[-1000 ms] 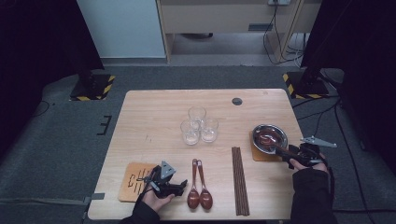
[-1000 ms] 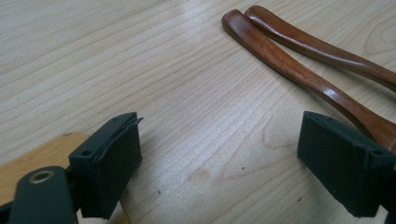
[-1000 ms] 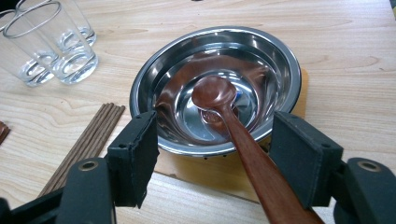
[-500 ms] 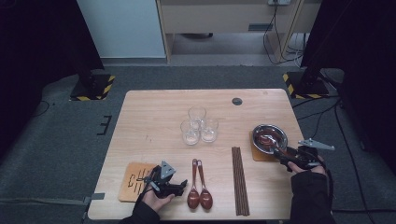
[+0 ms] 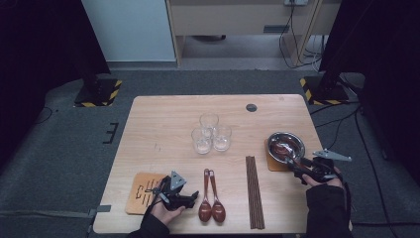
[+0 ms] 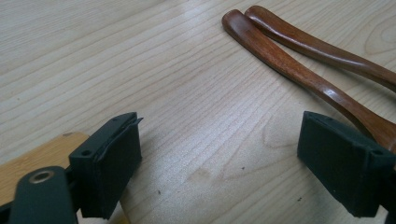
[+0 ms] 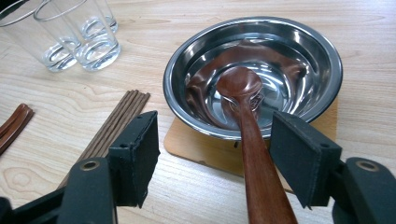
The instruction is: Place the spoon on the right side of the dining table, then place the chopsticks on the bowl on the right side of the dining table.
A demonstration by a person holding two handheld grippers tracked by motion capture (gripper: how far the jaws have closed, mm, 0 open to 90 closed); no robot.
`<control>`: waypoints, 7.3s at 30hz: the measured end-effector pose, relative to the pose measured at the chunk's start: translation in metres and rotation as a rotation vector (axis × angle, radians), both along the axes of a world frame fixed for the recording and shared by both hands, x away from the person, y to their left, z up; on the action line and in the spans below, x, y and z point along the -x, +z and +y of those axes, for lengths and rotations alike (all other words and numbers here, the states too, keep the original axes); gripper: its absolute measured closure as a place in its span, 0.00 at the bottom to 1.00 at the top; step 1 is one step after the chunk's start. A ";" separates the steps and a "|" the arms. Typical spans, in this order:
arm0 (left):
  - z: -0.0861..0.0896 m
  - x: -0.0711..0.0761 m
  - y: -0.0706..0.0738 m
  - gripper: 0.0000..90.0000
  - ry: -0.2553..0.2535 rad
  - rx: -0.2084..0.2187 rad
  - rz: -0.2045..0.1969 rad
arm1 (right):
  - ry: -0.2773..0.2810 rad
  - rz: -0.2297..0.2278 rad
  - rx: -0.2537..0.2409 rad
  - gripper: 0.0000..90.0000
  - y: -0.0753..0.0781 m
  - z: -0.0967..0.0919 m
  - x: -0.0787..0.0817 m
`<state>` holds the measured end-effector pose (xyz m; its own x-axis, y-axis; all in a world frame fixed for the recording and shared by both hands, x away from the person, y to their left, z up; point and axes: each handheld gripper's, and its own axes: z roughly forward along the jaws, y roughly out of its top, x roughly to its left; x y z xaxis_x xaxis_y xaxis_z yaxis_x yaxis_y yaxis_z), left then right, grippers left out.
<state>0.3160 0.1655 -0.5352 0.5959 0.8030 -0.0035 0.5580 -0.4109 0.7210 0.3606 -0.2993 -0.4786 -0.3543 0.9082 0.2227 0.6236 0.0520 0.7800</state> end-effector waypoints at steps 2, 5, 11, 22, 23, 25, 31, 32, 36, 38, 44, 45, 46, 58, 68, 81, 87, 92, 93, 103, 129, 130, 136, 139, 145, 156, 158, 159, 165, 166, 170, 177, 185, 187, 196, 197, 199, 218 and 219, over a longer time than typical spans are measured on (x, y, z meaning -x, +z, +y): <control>0.000 0.000 0.000 0.14 0.001 0.000 0.000 | 0.005 0.002 -0.001 0.37 0.000 0.002 0.001; 0.000 0.000 0.000 0.14 0.001 0.000 0.000 | 0.014 -0.004 0.000 0.38 0.000 0.005 0.001; 0.000 0.000 0.000 0.14 0.001 0.000 0.000 | 0.027 0.001 -0.005 0.38 -0.001 0.010 0.002; 0.000 0.000 0.000 0.14 0.001 0.000 0.000 | 0.050 -0.002 0.000 0.38 -0.001 0.019 0.002; 0.000 0.000 0.000 0.14 0.001 0.000 0.000 | 0.051 -0.002 -0.001 0.38 0.000 0.019 0.002; 0.000 0.000 0.000 0.14 0.001 0.000 0.000 | 0.055 -0.001 0.000 0.38 0.000 0.021 0.002; 0.000 0.000 0.000 0.14 0.001 0.000 0.000 | 0.061 0.003 -0.003 0.38 -0.001 0.026 0.002; 0.000 0.000 0.000 0.14 0.001 0.000 0.000 | 0.062 0.004 -0.001 0.38 -0.001 0.026 0.002; 0.000 0.000 0.000 0.14 0.001 0.000 0.000 | 0.059 -0.006 -0.005 0.38 -0.001 0.025 0.002; 0.000 0.000 0.000 0.14 0.001 0.000 0.000 | 0.055 -0.015 -0.011 0.38 0.000 0.025 0.002; 0.000 0.000 0.000 0.14 0.001 0.000 0.000 | 0.051 -0.048 -0.018 0.40 0.007 0.021 0.001; 0.000 0.000 0.000 0.14 0.001 0.000 0.000 | 0.052 -0.054 -0.021 0.41 0.009 0.021 0.001; 0.000 0.000 0.000 0.14 0.001 0.000 0.000 | 0.054 -0.062 -0.025 0.41 0.010 0.021 0.002; 0.000 0.000 0.000 0.14 0.001 0.000 0.000 | 0.100 -0.106 -0.028 0.47 0.024 0.030 0.005; 0.000 0.000 0.000 0.14 0.002 0.001 0.000 | 0.152 -0.115 -0.011 0.51 0.030 0.050 0.010; 0.000 0.000 0.000 0.14 0.002 0.000 0.000 | 0.184 -0.083 0.034 0.51 0.025 0.075 0.014; 0.000 0.000 0.000 0.14 0.002 0.001 0.000 | 0.185 -0.064 0.050 0.52 0.018 0.082 0.015; 0.000 0.000 0.000 0.14 0.002 0.001 0.000 | 0.182 -0.042 0.065 0.54 0.011 0.087 0.015; 0.000 0.000 0.000 0.14 0.002 0.001 0.000 | 0.182 -0.029 0.070 0.55 0.008 0.088 0.016; 0.000 0.000 0.000 0.14 0.002 0.001 0.000 | 0.196 -0.003 0.105 0.60 -0.005 0.096 0.020; 0.000 0.000 0.000 0.14 0.002 0.000 0.000 | 0.214 0.093 0.187 0.71 -0.038 0.105 0.024; 0.000 0.000 0.000 0.14 0.002 0.000 0.000 | 0.217 0.092 0.192 0.73 -0.039 0.105 0.023; 0.000 0.000 0.000 0.14 0.003 0.000 0.000 | 0.223 0.105 0.196 0.75 -0.040 0.106 0.024; 0.000 0.000 0.000 0.14 0.002 0.000 0.000 | 0.221 0.104 0.191 0.75 -0.041 0.106 0.023; 0.000 0.000 0.000 0.14 0.002 0.000 0.000 | 0.220 0.112 0.197 0.77 -0.044 0.106 0.022; 0.000 0.000 0.000 0.14 0.002 0.000 0.000 | 0.196 0.123 0.209 0.87 -0.043 0.099 0.021; 0.000 0.000 0.000 0.14 0.002 0.000 0.000 | 0.186 0.126 0.210 0.88 -0.043 0.097 0.021; 0.000 0.000 0.000 0.14 0.002 0.000 0.000 | 0.187 0.126 0.212 0.89 -0.043 0.097 0.020; 0.000 0.000 0.000 0.14 0.002 0.000 0.000 | 0.171 0.135 0.212 0.92 -0.042 0.094 0.020; 0.000 0.000 0.000 0.14 0.002 0.000 0.000 | 0.169 0.134 0.213 0.92 -0.042 0.093 0.020; 0.000 0.000 0.000 0.14 0.002 0.000 0.000 | 0.164 0.134 0.223 0.93 -0.042 0.092 0.019; 0.000 0.000 0.000 0.14 0.002 0.000 0.000 | 0.145 0.122 0.226 0.94 -0.043 0.092 0.015; 0.000 0.000 0.000 0.14 0.002 0.000 0.000 | 0.137 0.104 0.223 0.87 -0.043 0.090 0.017; 0.000 0.000 0.000 0.14 0.002 0.000 0.000 | 0.134 0.096 0.221 0.87 -0.042 0.088 0.020; 0.000 0.000 0.000 0.14 0.002 0.000 0.000 | 0.138 0.091 0.192 0.87 -0.041 0.080 0.033; 0.000 0.000 0.000 0.14 0.003 0.000 0.000 | 0.136 0.091 0.189 0.87 -0.041 0.079 0.035; 0.000 0.000 0.000 0.14 0.003 0.000 0.000 | 0.137 0.089 0.183 0.87 -0.040 0.079 0.038; 0.000 0.000 0.000 0.14 0.003 0.000 0.000 | 0.125 0.097 0.199 0.94 -0.045 0.071 0.029; 0.000 0.000 0.000 0.14 0.002 0.000 0.000 | 0.120 0.099 0.196 0.94 -0.045 0.072 0.028</control>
